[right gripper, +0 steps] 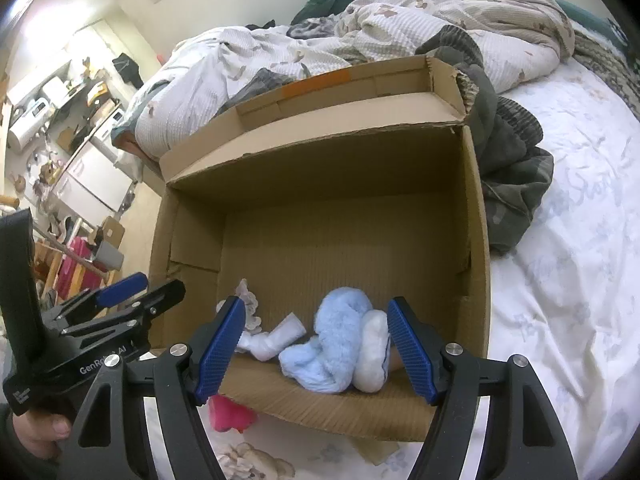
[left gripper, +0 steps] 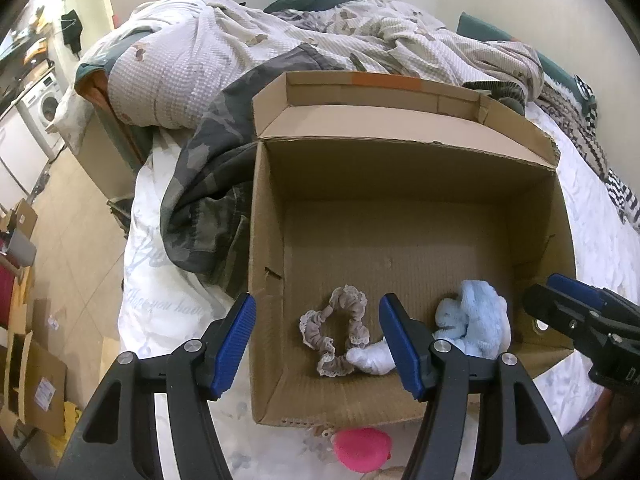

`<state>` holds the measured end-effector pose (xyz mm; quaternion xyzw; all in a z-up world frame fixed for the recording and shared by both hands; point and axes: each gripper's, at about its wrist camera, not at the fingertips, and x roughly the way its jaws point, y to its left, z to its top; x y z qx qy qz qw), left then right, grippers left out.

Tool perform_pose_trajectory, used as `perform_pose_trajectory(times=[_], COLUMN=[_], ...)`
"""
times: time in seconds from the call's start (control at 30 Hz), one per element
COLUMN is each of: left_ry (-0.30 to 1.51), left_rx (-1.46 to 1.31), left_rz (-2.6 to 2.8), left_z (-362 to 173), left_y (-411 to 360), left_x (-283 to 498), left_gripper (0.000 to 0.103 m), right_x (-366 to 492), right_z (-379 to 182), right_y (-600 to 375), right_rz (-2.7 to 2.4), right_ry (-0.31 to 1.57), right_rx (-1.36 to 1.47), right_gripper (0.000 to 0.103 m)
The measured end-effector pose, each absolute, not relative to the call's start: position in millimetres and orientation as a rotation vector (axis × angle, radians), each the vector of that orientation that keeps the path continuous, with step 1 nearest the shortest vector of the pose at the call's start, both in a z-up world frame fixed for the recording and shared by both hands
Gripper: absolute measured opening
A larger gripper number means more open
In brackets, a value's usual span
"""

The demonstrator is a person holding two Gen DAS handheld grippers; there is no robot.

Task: Organize soft objects
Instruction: 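Withdraw both tools from the box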

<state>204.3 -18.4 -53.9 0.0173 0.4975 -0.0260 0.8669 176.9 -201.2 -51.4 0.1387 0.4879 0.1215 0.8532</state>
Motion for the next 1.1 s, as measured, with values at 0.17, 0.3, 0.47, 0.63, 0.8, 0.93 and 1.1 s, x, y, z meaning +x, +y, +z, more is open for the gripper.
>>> perform_pose_trajectory(times=[0.17,0.3,0.47,0.63,0.8,0.93,1.1], left_ry=[1.022,0.988,0.963,0.971,0.980,0.982,0.999], left_rx=[0.043,0.050,0.053,0.038,0.028,0.019,0.004], left_rz=[-0.047,-0.036,-0.027,-0.021,-0.013,-0.003,0.006], left_z=[-47,-39,-31,-27,-26,-25,-27], left_y=[-16,-14,-9,-2,4,10,15], left_x=[196,189,180,170,158,149,138], left_gripper=[0.061,0.061,0.061,0.061,0.061,0.061,0.061], right_x=[173,169,160,144,133,127,114], right_z=[-50,-48,-43,-35,-31,-30,-31], right_y=[-203,-204,-206,-209,-211,-212,-212], right_rz=[0.229,0.207,0.199,0.197,0.191,0.190,0.203], right_ry=[1.022,1.015,1.001,0.984,0.977,0.974,0.972], right_rx=[0.281,0.272,0.266,0.251,0.243,0.260,0.305], right_gripper=[0.077,0.077,0.077,0.077,0.077,0.077,0.077])
